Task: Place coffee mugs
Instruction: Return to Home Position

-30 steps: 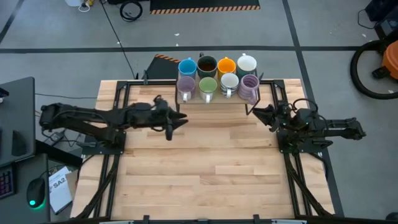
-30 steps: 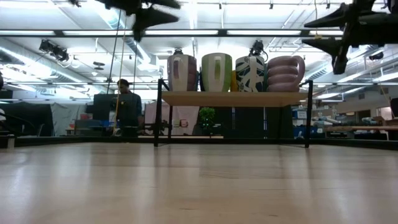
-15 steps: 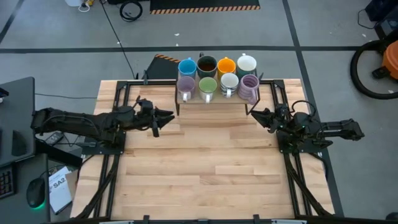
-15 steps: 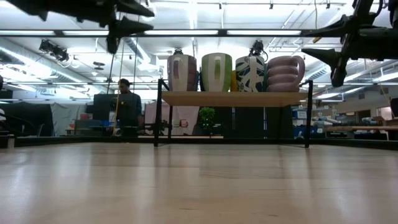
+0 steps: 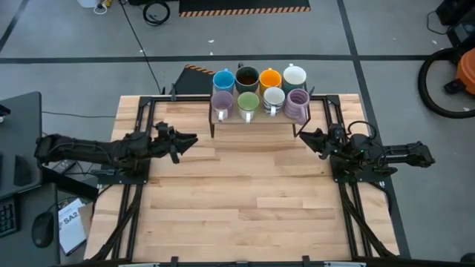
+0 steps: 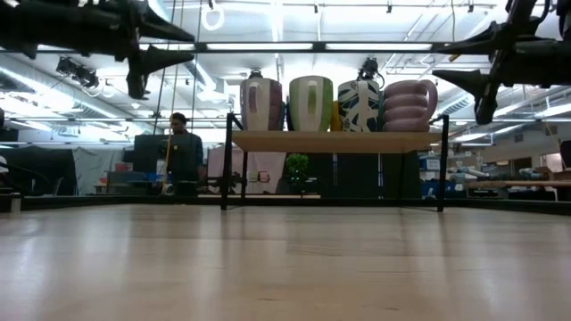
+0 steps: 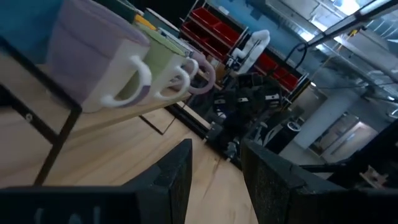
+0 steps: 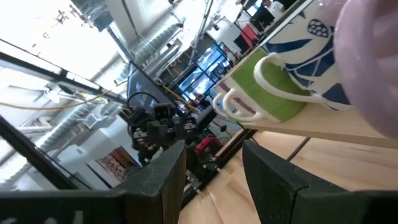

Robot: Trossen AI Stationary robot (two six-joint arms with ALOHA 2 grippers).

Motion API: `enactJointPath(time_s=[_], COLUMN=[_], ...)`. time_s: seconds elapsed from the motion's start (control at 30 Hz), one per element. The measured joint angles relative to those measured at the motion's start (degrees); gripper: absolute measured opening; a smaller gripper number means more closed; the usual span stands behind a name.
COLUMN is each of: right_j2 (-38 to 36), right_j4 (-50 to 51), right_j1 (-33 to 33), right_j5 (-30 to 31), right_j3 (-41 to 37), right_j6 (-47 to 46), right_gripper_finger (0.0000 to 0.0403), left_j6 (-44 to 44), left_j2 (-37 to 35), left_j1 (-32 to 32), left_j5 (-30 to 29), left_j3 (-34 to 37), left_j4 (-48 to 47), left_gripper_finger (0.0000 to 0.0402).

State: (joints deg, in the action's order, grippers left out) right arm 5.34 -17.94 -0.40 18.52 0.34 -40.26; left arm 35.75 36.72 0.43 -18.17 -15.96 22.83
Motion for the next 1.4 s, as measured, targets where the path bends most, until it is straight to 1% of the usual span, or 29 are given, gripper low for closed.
enactJointPath(time_s=[0.27, 0.47, 0.57, 0.9, 1.03, 1.17, 1.23, 1.3, 1.4], right_j2=[0.01, -0.02, -0.02, -0.02, -0.02, -0.02, -0.02, -0.01, -0.02], right_j4=[0.01, 0.03, 0.03, 0.03, 0.03, 0.03, 0.03, 0.04, 0.03], right_j1=[0.00, 0.00, 0.00, 0.00, 0.00, 0.00, 0.00, 0.00, 0.00], right_j5=[-0.59, -0.60, -0.61, -0.61, -0.61, -0.61, -0.61, -0.61, -0.61], right_j3=[0.00, 0.00, 0.00, 0.00, 0.00, 0.00, 0.00, 0.00, 0.00], right_j6=[0.34, 0.35, 0.36, 0.36, 0.36, 0.36, 0.36, 0.36, 0.36], right_gripper_finger=[0.0164, 0.0164, 0.0164, 0.0165, 0.0165, 0.0165, 0.0165, 0.0165, 0.0165], left_j6=[1.91, 4.18, 4.36, 3.18, 4.38, 3.26, 2.06, -0.98, -8.23], left_j2=[-6.71, -10.25, -11.26, -16.73, -20.15, -22.61, -23.15, -23.26, -23.26], left_j1=[0.04, 0.04, 0.04, 0.00, 0.04, 0.04, 0.04, 0.04, 0.07], left_j5=[-2.55, -3.39, -4.45, -4.54, -4.81, -5.03, -6.22, -8.41, -10.37], left_j3=[5.53, 9.30, 10.41, 14.61, 15.45, 15.45, 15.45, 15.45, 15.45], left_j4=[0.59, 1.25, 1.51, 3.38, 0.66, -2.02, -3.63, -5.87, -8.81], left_gripper_finger=[0.0142, 0.0142, 0.0142, 0.0142, 0.0142, 0.0142, 0.0142, 0.0142, 0.0142])
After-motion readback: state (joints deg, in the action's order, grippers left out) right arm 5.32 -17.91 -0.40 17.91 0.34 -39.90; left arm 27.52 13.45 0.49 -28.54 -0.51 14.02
